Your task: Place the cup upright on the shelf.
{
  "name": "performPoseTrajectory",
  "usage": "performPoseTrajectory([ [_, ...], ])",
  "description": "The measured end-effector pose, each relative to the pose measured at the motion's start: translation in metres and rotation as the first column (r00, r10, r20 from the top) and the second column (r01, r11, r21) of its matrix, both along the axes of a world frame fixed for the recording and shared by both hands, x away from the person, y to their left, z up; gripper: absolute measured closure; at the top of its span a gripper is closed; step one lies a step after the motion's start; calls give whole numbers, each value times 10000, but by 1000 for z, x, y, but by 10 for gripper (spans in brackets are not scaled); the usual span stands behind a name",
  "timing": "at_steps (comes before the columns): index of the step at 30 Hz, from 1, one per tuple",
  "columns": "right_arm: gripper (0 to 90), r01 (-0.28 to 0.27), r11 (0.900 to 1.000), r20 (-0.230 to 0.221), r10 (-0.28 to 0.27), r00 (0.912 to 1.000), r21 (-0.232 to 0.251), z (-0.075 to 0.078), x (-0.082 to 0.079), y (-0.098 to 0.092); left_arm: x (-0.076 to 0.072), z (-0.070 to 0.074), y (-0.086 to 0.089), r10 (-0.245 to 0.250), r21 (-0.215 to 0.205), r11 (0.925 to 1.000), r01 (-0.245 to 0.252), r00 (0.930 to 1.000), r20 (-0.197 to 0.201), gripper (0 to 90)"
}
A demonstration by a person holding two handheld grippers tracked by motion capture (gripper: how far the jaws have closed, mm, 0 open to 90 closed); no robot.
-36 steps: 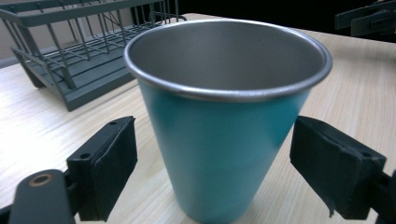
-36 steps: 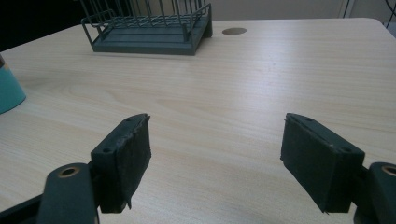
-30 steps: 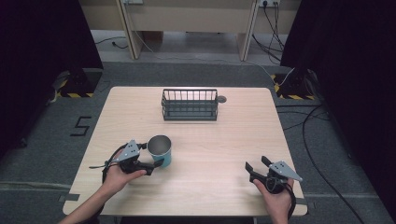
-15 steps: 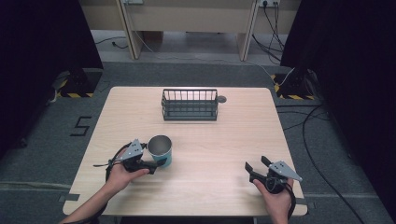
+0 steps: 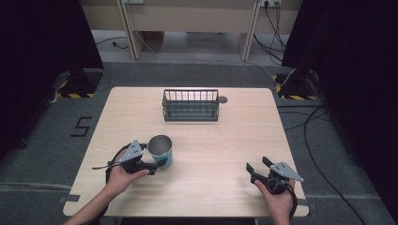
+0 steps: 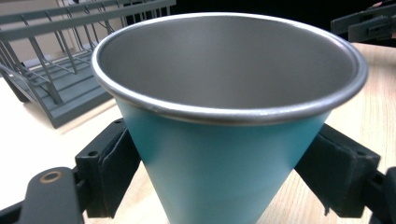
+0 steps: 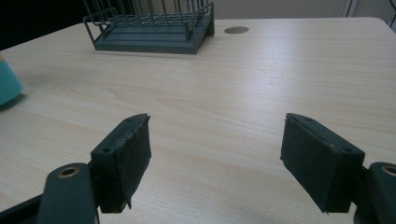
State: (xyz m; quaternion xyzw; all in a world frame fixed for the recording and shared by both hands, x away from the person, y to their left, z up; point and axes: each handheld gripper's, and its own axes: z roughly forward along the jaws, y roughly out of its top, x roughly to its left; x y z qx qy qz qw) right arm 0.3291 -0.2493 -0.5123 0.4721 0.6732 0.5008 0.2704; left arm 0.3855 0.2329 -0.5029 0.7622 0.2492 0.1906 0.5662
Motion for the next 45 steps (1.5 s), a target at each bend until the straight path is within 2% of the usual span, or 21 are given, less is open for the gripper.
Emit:
performPoseTrajectory([
  [7, 250, 21, 10000, -31, -21, 10000, 46, 0, 0, 0, 1, 4, 2, 146, -142, 9998, -145, 9999, 80, 172],
  [21, 251, 22, 10000, 10, -22, 10000, 50, 0, 0, -1, 7, 16, 8, 327, -153, 9994, -323, 9990, 290, 172],
  [45, 253, 28, 10000, -48, -27, 10000, 81, 0, 0, 0, 28, 35, 1, 539, -445, 9977, -514, 9968, 582, 172],
])
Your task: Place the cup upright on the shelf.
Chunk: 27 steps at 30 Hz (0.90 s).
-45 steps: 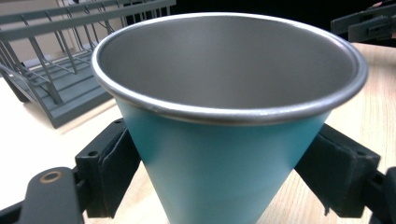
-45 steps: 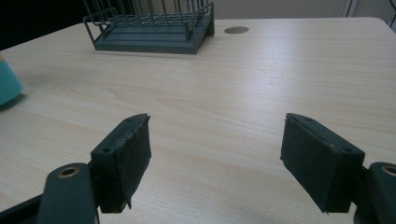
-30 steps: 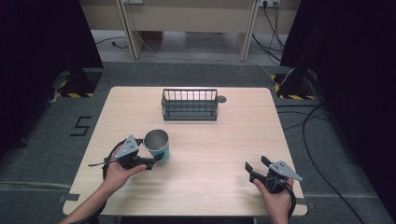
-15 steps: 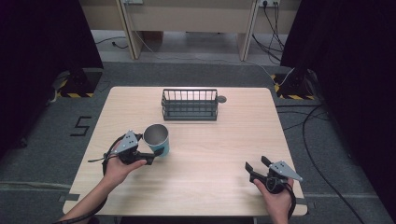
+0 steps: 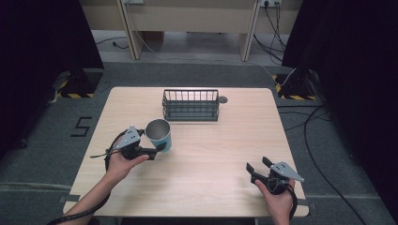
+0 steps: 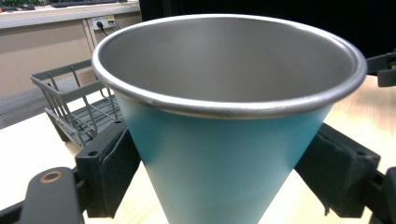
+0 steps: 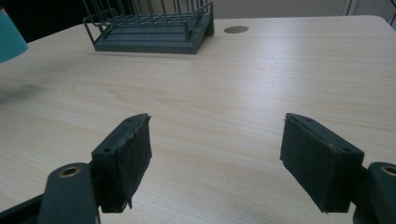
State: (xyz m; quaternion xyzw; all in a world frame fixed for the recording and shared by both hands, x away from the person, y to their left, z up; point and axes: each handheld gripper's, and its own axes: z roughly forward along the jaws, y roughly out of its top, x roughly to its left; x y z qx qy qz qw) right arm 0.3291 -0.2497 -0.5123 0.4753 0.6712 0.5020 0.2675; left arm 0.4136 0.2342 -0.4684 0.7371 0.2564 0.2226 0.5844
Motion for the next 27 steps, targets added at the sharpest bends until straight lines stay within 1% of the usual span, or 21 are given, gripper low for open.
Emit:
performPoseTrajectory([
  [5, 253, 23, 10000, -54, -23, 10000, 83, 0, 0, 1, 6, 4, -2, 71, -43, 10000, -70, 9999, 79, 172],
  [13, 254, -4, 10000, 6, 4, 10000, 30, 0, 0, 0, 15, 14, -6, 136, -42, 9999, -135, 9997, 214, 172],
  [16, 254, 23, 9999, -58, -22, 10000, 103, 0, 0, 0, 18, 16, -7, 149, -18, 9999, -148, 9996, 227, 172],
  [17, 254, -14, 10000, -10, 14, 10000, 37, 0, 0, 0, 19, 16, -8, 164, -22, 9999, -163, 9996, 228, 172],
  [21, 255, -9, 10000, 2, 9, 10000, 43, 0, 0, 0, 22, 18, -9, 199, -39, 9998, -198, 9994, 270, 172],
  [22, 255, 22, 9999, -72, -21, 10000, 119, 0, 0, 0, 23, 19, -10, 202, -49, 9998, -201, 9994, 283, 172],
  [23, 255, -5, 10000, -15, 5, 10000, 46, 0, 0, 0, 24, 20, -10, 205, -67, 9998, -203, 9994, 282, 172],
  [27, 255, -7, 10000, -22, 7, 10000, 49, 0, 0, 0, 28, 22, -13, 192, -43, 9998, -191, 9993, 305, 172],
])
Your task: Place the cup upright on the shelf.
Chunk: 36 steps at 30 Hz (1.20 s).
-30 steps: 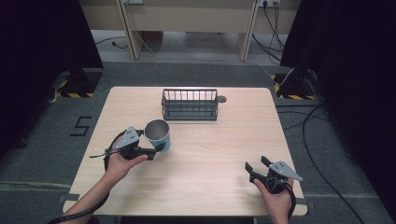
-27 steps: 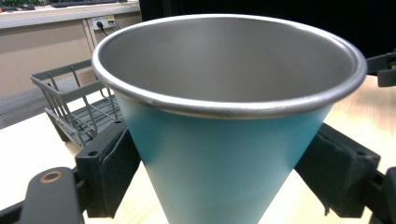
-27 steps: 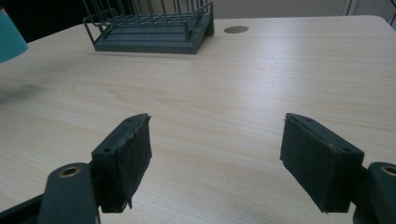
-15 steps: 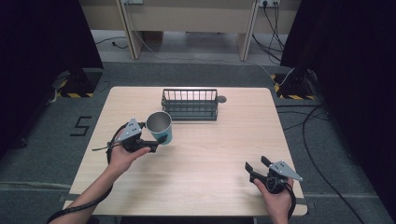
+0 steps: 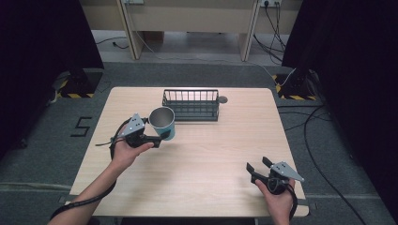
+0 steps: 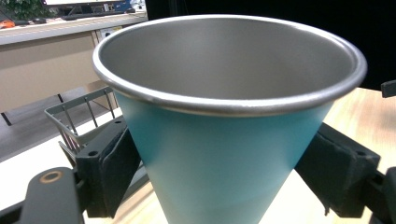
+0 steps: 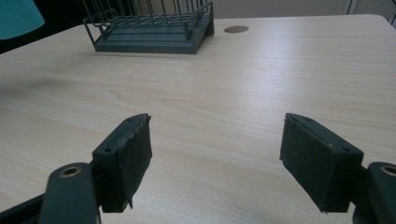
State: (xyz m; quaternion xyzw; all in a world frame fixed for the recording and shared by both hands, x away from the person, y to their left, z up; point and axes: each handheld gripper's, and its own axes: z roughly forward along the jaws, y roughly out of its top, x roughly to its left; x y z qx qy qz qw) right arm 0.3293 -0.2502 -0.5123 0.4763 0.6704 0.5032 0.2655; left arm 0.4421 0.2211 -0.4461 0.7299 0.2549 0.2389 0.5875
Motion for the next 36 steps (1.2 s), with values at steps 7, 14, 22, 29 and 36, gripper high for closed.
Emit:
performPoseTrajectory([
  [7, 256, 28, 10000, 30, -28, 10000, -20, 0, 0, -1, 4, 3, -3, 20, 21, 10000, -20, 10000, 13, 172],
  [14, 257, 22, 10000, -6, -22, 10000, 28, 0, 0, 0, 10, 8, -7, 42, 40, 10000, -42, 10000, 60, 172],
  [22, 258, 19, 10000, -12, -19, 10000, 41, 0, 0, 0, 18, 13, -13, 107, 27, 9999, -107, 9999, 130, 172],
  [29, 261, 15, 10000, -12, -15, 10000, 42, 0, 0, 0, 24, 16, -18, 117, 76, 9999, -118, 9998, 167, 172],
  [36, 262, 7, 10000, -12, -7, 10000, 45, 0, 0, 0, 30, 20, -23, 163, 39, 9999, -164, 9997, 169, 172],
])
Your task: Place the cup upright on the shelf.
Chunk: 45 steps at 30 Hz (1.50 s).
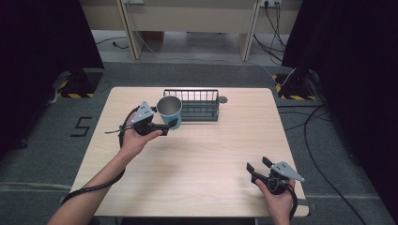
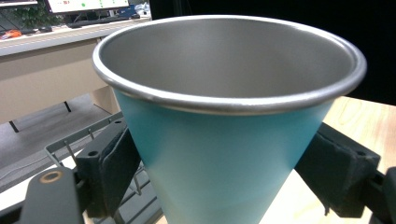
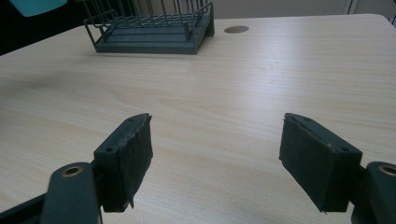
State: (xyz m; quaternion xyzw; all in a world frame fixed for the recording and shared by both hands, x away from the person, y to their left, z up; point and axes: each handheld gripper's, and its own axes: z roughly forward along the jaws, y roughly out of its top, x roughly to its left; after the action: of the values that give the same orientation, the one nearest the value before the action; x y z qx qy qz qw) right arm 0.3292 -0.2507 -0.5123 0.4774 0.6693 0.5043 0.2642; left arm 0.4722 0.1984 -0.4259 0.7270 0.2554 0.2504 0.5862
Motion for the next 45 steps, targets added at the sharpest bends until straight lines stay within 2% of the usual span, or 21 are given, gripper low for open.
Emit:
performPoseTrajectory([
  [33, 264, -24, 10000, -21, 24, 10000, 77, 0, 1, -1, 28, 16, -21, 108, -52, 9999, -108, 9999, 27, 172],
  [45, 265, -32, 9999, -38, 32, 10000, 122, 0, 1, -1, 43, 21, -30, 240, -120, 9996, -241, 9997, -48, 172],
])
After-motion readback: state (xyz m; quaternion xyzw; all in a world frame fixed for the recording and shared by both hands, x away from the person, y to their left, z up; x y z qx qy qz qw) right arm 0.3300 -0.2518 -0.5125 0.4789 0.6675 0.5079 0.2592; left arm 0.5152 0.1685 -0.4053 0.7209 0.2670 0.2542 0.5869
